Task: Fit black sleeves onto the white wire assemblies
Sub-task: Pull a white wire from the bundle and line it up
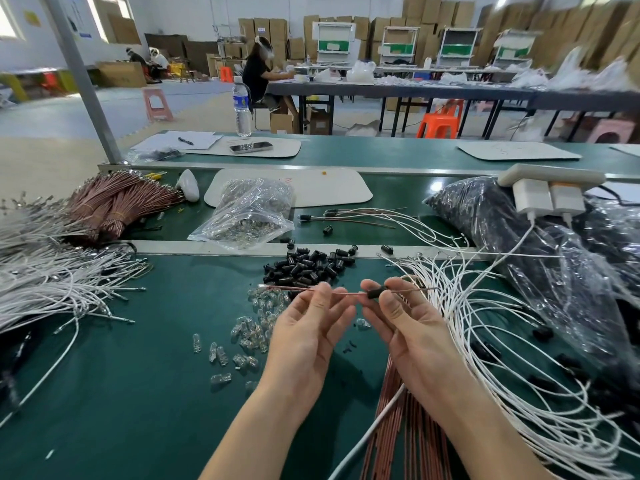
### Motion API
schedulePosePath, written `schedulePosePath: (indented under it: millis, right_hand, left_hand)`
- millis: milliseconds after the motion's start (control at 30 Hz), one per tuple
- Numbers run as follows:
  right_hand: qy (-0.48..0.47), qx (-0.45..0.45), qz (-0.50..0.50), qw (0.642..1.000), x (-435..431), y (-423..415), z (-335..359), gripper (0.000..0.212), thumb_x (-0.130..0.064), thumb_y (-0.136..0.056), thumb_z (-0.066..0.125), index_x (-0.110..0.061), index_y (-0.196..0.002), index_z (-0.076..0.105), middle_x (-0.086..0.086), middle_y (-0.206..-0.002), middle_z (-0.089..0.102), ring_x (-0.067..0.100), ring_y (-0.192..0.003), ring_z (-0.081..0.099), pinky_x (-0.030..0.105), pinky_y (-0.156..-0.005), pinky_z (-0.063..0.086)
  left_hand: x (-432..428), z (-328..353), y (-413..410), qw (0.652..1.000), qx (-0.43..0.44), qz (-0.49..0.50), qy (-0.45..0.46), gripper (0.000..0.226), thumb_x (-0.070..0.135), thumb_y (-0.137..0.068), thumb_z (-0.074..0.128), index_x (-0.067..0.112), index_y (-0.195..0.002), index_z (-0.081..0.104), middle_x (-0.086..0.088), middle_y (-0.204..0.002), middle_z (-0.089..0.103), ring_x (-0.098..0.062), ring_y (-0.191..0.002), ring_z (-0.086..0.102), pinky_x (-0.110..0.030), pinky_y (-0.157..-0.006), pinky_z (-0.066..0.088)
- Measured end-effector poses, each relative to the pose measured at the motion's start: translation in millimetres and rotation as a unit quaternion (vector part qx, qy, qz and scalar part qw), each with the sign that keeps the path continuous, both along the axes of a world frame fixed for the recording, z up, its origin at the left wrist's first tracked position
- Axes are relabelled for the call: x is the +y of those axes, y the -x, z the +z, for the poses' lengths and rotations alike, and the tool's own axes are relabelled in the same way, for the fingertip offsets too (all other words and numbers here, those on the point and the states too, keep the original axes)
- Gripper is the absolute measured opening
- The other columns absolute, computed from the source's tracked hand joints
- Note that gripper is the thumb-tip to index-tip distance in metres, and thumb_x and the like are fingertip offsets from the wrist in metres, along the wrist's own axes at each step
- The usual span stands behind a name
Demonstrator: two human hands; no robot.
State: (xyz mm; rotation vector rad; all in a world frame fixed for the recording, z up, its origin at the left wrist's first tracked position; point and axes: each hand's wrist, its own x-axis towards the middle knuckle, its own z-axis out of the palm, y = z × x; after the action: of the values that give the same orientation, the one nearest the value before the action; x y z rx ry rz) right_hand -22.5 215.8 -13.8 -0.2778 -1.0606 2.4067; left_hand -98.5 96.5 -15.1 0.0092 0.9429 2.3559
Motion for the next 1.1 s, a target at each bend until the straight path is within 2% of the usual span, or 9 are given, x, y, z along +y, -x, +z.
schedulePosePath:
  millis: [100,200,367,567,733,800,900,1000,1100]
  right_hand:
    - [-0.013,-0.008,-0.014,1.000,-1,1,-1,0.015,-0.008,-0.079,0.066,-0.012,-0.091,0.072,0.017,-0.106,0.075,0.024,-0.090,0.075,0.025,-0.073,0.060]
    - [-0.007,-0.010,-0.048,0.999,5,0,-1,0.016,-0.008,-0.080,0.065,-0.011,-0.094,0.072,0.015,-0.103,0.076,0.022,-0.090,0.075,0.024,-0.072,0.060]
    - [0.031,0.005,-0.060,0.998,12,-2,1,0.020,-0.007,-0.081,0.065,-0.009,-0.100,0.070,0.016,-0.108,0.075,0.023,-0.095,0.075,0.024,-0.075,0.060]
    - [-0.015,-0.016,-0.003,1.000,2,1,-4,0.024,-0.008,-0.081,0.067,-0.009,-0.105,0.068,0.018,-0.114,0.074,0.029,-0.098,0.074,0.027,-0.078,0.060]
    - [0.007,0.001,-0.039,0.999,14,-2,2,0.023,-0.007,-0.081,0.064,-0.010,-0.104,0.067,0.016,-0.112,0.074,0.024,-0.097,0.075,0.026,-0.078,0.061]
    - [-0.004,-0.006,-0.020,1.000,12,-2,1,0.024,-0.008,-0.081,0.065,-0.010,-0.105,0.067,0.016,-0.113,0.074,0.025,-0.097,0.074,0.028,-0.080,0.061]
    - [-0.029,-0.024,0.019,0.999,3,-1,-2,0.023,-0.010,-0.082,0.066,-0.010,-0.104,0.070,0.019,-0.112,0.074,0.025,-0.091,0.075,0.029,-0.075,0.062]
    - [-0.018,-0.008,-0.018,1.000,10,-3,3,0.021,-0.009,-0.085,0.062,-0.010,-0.106,0.069,0.017,-0.107,0.075,0.025,-0.095,0.074,0.031,-0.082,0.061]
    - [0.020,0.014,-0.102,0.994,28,-11,10,0.019,-0.007,-0.094,0.055,-0.012,-0.106,0.068,0.011,-0.103,0.075,0.022,-0.093,0.073,0.033,-0.086,0.061]
  left_hand:
    - [2,-1,-6,0.998,0.046,-0.013,0.039,0.020,0.020,-0.075,0.076,0.008,-0.089,0.068,-0.007,-0.076,0.069,-0.014,-0.066,0.069,-0.025,-0.062,0.059]
    - [0,-1,-1,0.996,0.057,0.004,0.075,0.021,0.024,-0.080,0.074,0.009,-0.094,0.068,-0.003,-0.073,0.066,-0.011,-0.061,0.064,-0.024,-0.058,0.057]
    - [-5,1,5,0.998,0.020,0.028,0.056,0.015,0.018,-0.087,0.068,0.005,-0.095,0.068,-0.006,-0.076,0.071,-0.011,-0.061,0.067,-0.022,-0.056,0.058]
    - [0,0,-11,0.988,0.121,-0.037,0.084,0.021,0.024,-0.078,0.074,0.009,-0.093,0.075,-0.012,-0.086,0.074,-0.016,-0.068,0.069,-0.025,-0.062,0.059]
    - [-1,0,-9,0.982,0.149,-0.015,0.111,0.025,0.023,-0.078,0.073,0.007,-0.097,0.071,-0.009,-0.084,0.073,-0.013,-0.066,0.068,-0.023,-0.062,0.058]
    - [0,-1,-12,0.978,0.171,-0.030,0.118,0.024,0.024,-0.079,0.073,0.007,-0.096,0.073,-0.009,-0.086,0.074,-0.013,-0.069,0.068,-0.023,-0.064,0.058]
    - [1,-5,-18,0.970,0.202,-0.055,0.121,0.022,0.024,-0.080,0.073,0.009,-0.096,0.076,-0.011,-0.086,0.074,-0.015,-0.071,0.068,-0.024,-0.065,0.057]
    - [1,-6,-18,0.963,0.224,-0.054,0.140,0.029,0.031,-0.081,0.072,0.011,-0.102,0.073,-0.011,-0.090,0.074,-0.017,-0.072,0.068,-0.026,-0.066,0.058]
    - [0,-7,-17,0.954,0.247,-0.049,0.166,0.033,0.035,-0.084,0.070,0.009,-0.103,0.069,-0.009,-0.086,0.073,-0.017,-0.070,0.067,-0.026,-0.064,0.058]
